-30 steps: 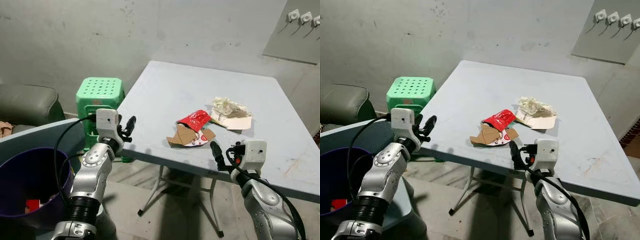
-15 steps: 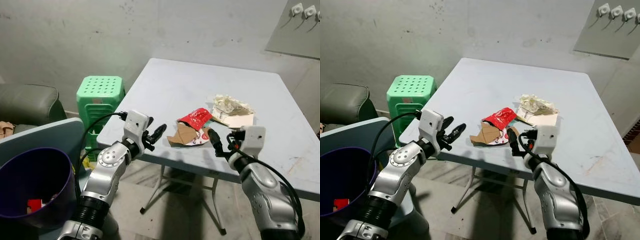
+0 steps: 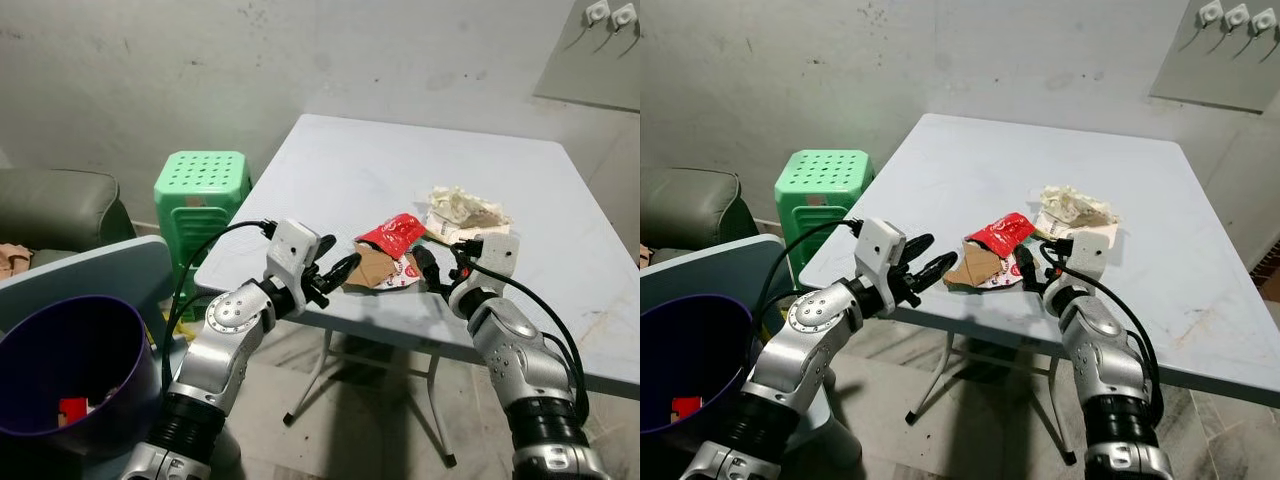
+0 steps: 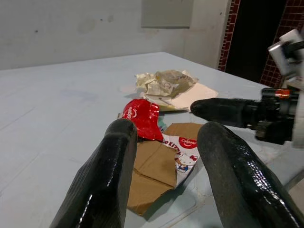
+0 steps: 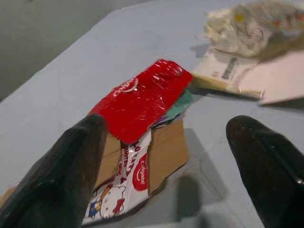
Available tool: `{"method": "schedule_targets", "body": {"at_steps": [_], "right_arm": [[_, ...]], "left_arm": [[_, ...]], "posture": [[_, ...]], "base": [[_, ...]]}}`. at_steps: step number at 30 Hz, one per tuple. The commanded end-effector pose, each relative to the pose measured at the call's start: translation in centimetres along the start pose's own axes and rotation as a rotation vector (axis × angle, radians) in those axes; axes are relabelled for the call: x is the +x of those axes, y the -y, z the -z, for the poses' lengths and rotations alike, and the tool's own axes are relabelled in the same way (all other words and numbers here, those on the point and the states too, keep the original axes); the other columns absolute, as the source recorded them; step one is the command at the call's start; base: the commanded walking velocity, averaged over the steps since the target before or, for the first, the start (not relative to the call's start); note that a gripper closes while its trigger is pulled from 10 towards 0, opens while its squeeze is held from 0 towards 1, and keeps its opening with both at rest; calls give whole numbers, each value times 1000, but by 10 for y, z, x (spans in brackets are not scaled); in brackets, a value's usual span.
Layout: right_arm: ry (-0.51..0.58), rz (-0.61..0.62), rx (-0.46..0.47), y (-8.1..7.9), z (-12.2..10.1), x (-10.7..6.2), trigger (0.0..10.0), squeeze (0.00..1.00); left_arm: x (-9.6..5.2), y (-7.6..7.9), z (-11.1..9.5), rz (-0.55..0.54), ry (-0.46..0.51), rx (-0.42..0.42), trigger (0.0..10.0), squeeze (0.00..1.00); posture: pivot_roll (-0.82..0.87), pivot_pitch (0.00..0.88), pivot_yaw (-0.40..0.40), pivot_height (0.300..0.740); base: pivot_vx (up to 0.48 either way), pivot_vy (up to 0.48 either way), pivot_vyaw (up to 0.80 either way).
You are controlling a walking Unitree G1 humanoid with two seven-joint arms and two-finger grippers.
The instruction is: Picking trash to rubbish bin
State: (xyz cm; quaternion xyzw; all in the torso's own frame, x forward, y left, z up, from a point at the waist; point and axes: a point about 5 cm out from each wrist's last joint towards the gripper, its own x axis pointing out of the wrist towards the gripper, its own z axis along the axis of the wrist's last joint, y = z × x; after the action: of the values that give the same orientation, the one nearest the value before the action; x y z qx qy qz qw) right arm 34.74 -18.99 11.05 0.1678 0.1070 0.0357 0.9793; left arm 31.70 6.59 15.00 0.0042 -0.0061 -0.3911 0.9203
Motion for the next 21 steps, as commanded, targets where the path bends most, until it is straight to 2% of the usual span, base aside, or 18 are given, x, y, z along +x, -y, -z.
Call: {"method": "schedule_targets", "body": {"at_steps": [1,6,15,16,17,18,19,21], "right_arm": [[3,7,49,0,-1,4,10000,0],[-52,3,140,-2,9,11,10000,0],[-106,-51,235,-11,21,16,10000,0],[-109,-57,246,-12,22,17,4941,0],[-114,-57,243,-12,22,17,4314,0],[-116,-58,244,-12,22,17,4314,0],[-122,-69,240,-13,24,17,0,0],[-124,-90,224,-16,25,18,0,0]], "left_arm": [[1,2,-6,21,14,9,10000,0],[0,2,-9,24,18,8,10000,0],[0,-3,-12,3,29,11,10000,0],[-1,-4,-13,-3,30,13,10000,0],[-1,-4,-13,-6,29,15,10000,0],[-1,-4,-13,-6,30,15,10000,0],[-1,-5,-13,-9,31,15,10000,0],[-1,-6,-13,-14,32,16,10000,0]], "posture": [[-53,0,-23,740],[-48,0,-24,740],[-37,0,-31,740],[-34,0,-32,740],[-35,0,-33,740],[-35,0,-33,740],[-34,0,-35,740],[-33,0,-37,740]], "base": [[0,0,0],[0,0,0],[0,0,0],[0,0,0],[0,0,0],[0,0,0],[0,0,0],[0,0,0]]}}
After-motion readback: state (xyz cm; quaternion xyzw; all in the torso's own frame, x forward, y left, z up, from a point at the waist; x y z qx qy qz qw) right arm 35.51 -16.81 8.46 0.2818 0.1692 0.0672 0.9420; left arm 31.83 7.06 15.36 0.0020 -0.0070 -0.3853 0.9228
